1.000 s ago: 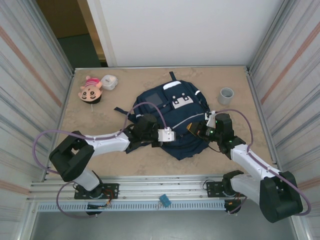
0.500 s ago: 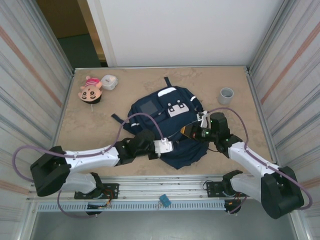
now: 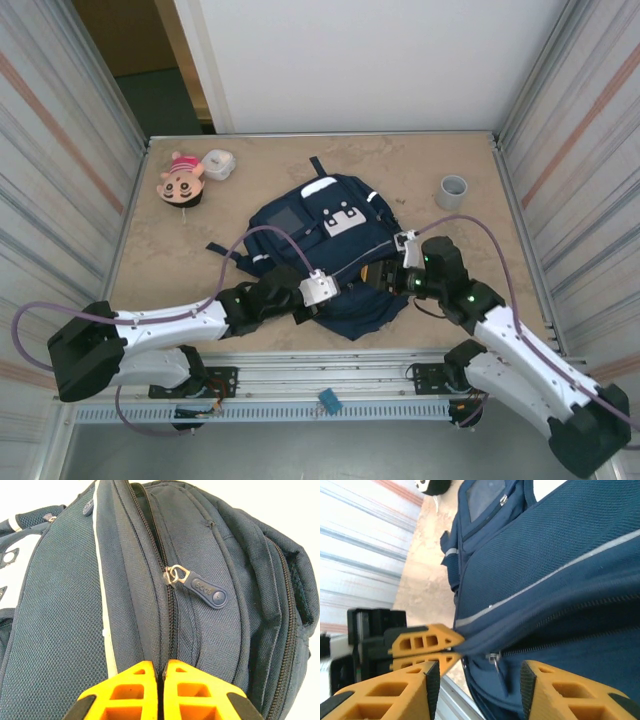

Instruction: Pack the student bag

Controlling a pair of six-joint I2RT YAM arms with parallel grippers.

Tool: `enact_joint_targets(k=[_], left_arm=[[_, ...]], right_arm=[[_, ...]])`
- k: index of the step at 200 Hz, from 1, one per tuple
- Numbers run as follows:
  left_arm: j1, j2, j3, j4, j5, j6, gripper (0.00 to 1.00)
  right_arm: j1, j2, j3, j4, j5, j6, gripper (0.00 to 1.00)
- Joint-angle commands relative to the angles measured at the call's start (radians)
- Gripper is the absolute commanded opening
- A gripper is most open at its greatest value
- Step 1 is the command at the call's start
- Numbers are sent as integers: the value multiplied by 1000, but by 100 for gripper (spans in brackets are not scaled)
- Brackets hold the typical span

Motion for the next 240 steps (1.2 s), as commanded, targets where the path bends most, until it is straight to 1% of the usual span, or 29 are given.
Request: enact_joint_targets(k=[1,28,59,122,162,201,240], left_arm=[[1,-25,10,54,-9,-57,0],[5,-32,11,55,-4,-59,0],[9,-37,8,55,1,-62,0],[11,-29,15,58,2,-65,0],[12,-30,22,61,9,-65,0],[11,-31,29,69,11,-63,0],[11,-27,40,65,21,-62,0]], right_arm=[[35,-107,-49,-136,129,-24,46],[84,-220,-143,-44,154,22,45],[110,-234,-190,69,153,17,46],[115,-82,-201,253,25,-26,46],[117,20,-190,310,-36,-29,46],[133,107,-174,342,-57,-38,45],[155,159,-163,348,-43,-53,44]])
